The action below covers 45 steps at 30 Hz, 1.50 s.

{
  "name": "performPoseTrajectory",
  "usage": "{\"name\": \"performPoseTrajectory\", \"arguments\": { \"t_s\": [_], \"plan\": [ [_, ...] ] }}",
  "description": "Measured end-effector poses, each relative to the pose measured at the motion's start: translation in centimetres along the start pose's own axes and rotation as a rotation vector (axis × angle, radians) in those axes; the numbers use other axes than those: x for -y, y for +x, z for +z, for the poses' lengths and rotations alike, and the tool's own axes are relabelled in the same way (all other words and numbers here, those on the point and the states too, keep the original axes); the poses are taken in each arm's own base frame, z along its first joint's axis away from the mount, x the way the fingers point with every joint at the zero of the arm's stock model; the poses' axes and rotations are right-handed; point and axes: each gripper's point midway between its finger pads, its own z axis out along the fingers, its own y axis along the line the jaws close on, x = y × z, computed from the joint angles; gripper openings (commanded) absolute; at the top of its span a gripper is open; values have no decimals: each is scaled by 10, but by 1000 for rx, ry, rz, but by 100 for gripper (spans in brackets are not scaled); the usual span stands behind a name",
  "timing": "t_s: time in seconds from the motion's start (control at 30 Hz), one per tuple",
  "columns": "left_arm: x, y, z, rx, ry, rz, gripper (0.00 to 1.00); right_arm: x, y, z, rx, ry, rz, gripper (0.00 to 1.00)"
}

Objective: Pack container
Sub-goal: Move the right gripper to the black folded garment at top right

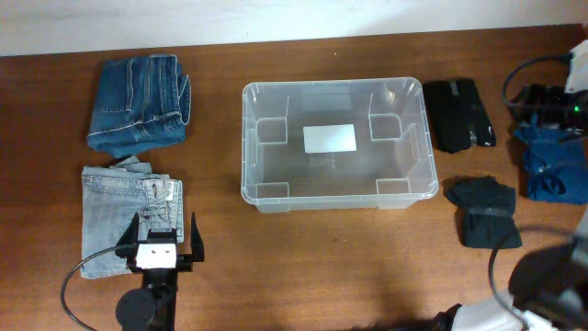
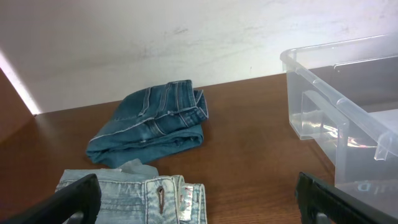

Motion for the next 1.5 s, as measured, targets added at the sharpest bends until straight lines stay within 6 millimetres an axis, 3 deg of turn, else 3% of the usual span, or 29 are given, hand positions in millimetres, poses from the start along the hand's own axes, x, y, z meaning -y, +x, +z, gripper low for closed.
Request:
{"name": "performPoseTrajectory", "arguments": {
  "t_s": [0.17, 0.33, 0.53, 0.9, 1.17, 1.33, 1.5],
  "plan": [
    [0, 0, 0, 0, 0, 0, 99, 7, 6, 69, -57, -145, -20, 99],
    [0, 0, 0, 0, 0, 0, 99, 21, 5, 111, -55, -166, -37, 99],
    [0, 0, 0, 0, 0, 0, 99, 32, 12, 145, -72, -181, -30, 99],
    [0, 0, 0, 0, 0, 0, 99, 39, 29, 189, -115, -206, -16, 98],
    [0, 0, 0, 0, 0, 0, 99, 20, 27, 208, -126, -219, -63, 98],
    [0, 0, 0, 0, 0, 0, 99, 19, 36, 221, -167, -200, -74, 99],
    [0, 0, 0, 0, 0, 0, 99, 19, 37, 222, -171, -197, -74, 99]
  ]
}}
